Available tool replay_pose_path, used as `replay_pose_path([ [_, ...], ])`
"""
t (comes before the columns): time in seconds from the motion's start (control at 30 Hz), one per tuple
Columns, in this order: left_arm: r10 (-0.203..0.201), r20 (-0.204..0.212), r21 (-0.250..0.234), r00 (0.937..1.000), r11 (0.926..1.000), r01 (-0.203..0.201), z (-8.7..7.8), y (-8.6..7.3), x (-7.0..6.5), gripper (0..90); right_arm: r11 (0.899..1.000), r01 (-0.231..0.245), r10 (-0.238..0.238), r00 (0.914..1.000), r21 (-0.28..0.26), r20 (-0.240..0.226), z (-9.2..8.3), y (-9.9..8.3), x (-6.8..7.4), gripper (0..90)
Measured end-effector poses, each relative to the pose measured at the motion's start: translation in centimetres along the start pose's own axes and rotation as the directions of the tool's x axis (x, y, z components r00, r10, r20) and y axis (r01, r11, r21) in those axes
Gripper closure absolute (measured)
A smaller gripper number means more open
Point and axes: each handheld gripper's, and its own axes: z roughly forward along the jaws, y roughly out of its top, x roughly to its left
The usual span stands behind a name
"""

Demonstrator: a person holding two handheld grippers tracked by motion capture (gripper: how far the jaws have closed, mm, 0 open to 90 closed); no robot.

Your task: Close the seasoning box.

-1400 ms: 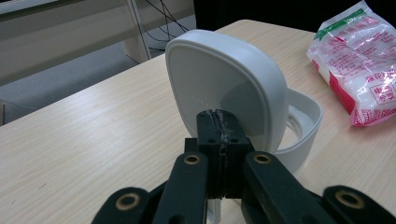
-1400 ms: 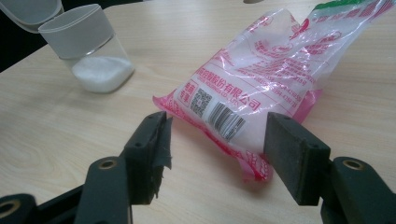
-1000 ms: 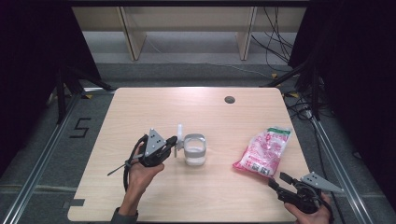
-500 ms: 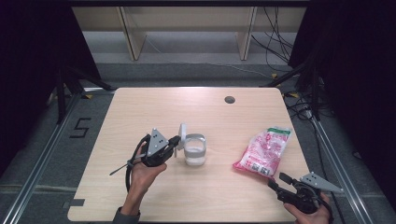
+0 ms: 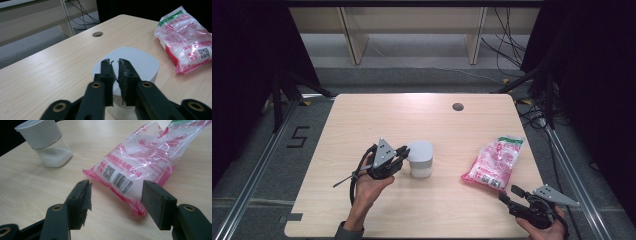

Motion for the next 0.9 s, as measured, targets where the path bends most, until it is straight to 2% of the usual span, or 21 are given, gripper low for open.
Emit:
replay_pose_path([
  [0.1, -0.014, 0.022, -0.011, 0.9997, 0.9998, 0.014, -0.2, -0.2, 0.1, 68.4, 1.000, 0.001, -0.001, 1.0000, 0.000, 0.000, 0.0, 0.0, 0.0, 40.6],
  [0.13, -0.031, 0.035, -0.015, 0.9989, 0.9994, 0.032, -0.5, -0.3, 0.1, 65.9, 1.000, 0.001, -0.001, 1.0000, 0.000, 0.001, 0.0, 0.0, 0.0, 40.6],
  [0.2, -0.041, 0.049, -0.011, 0.9979, 0.9991, 0.042, -0.7, -0.5, 0.1, 56.9, 1.000, 0.019, -0.019, 0.9998, -0.007, 0.006, 0.1, 0.0, -0.1, 40.6],
  [0.23, -0.059, 0.057, -0.005, 0.9966, 0.9982, 0.059, -0.7, -0.6, 0.1, 52.6, 1.000, 0.031, -0.031, 0.9993, -0.001, 0.021, 0.1, -0.1, -0.1, 40.6],
  [0.3, -0.072, 0.054, 0.002, 0.9959, 0.9974, 0.072, -0.9, -0.7, 0.1, 44.6, 1.000, 0.031, -0.031, 0.9995, -0.001, 0.002, 0.1, 0.0, -0.2, 40.5],
  [0.33, -0.067, 0.051, 0.003, 0.9964, 0.9977, 0.067, -0.9, -0.8, 0.2, 42.0, 0.999, 0.043, -0.043, 0.9989, 0.003, 0.021, 0.1, -0.1, -0.2, 40.5],
  [0.37, -0.067, 0.051, 0.003, 0.9964, 0.9977, 0.067, -0.9, -0.8, 0.2, 40.0, 1.000, 0.007, -0.007, 1.0000, 0.001, 0.004, 0.2, -0.1, 0.1, 40.4],
  [0.4, -0.059, 0.051, 0.013, 0.9970, 0.9982, 0.058, -1.0, -1.1, 0.1, 38.2, 0.999, -0.016, 0.016, 0.9999, 0.034, 0.005, -0.1, -0.1, 0.4, 40.4],
  [0.43, -0.066, 0.052, 0.014, 0.9964, 0.9977, 0.066, -1.1, -1.2, 0.0, 36.8, 0.999, 0.044, -0.044, 0.9988, 0.021, 0.020, 0.1, -0.1, 0.0, 40.3],
  [0.47, -0.065, 0.058, 0.019, 0.9962, 0.9978, 0.064, -1.1, -1.4, 0.0, 35.3, 0.998, 0.067, -0.067, 0.9976, 0.017, 0.016, 0.2, -0.1, 0.0, 40.1],
  [0.5, -0.065, 0.058, 0.019, 0.9962, 0.9978, 0.064, -1.1, -1.4, 0.0, 33.9, 1.000, 0.004, -0.004, 1.0000, 0.010, -0.006, 0.3, -0.2, 0.5, 40.1],
  [0.53, -0.089, 0.062, 0.021, 0.9941, 0.9959, 0.088, -1.1, -1.6, -0.2, 32.7, 0.999, 0.035, -0.035, 0.9994, 0.013, -0.006, 0.3, -0.1, 0.3, 40.0],
  [0.57, -0.088, 0.066, 0.022, 0.9939, 0.9960, 0.087, -1.2, -1.7, -0.2, 31.5, 1.000, 0.021, -0.021, 0.9998, 0.024, 0.000, 0.3, -0.1, 0.5, 39.9],
  [0.6, -0.090, 0.066, 0.020, 0.9938, 0.9959, 0.088, -1.3, -1.9, -0.3, 30.9, 0.998, 0.070, -0.070, 0.9975, 0.008, 0.007, 0.4, -0.1, 0.2, 39.8],
  [0.83, -0.094, 0.061, 0.019, 0.9937, 0.9955, 0.093, -1.8, -3.0, -0.9, 29.1, 0.997, 0.075, -0.075, 0.9972, 0.010, -0.002, 0.4, -0.1, 0.2, 39.5],
  [0.9, -0.085, 0.066, 0.020, 0.9942, 0.9963, 0.084, -1.9, -3.2, -1.0, 28.4, 0.999, 0.021, -0.020, 0.9997, 0.024, -0.017, 0.5, -0.2, 0.7, 39.4],
])
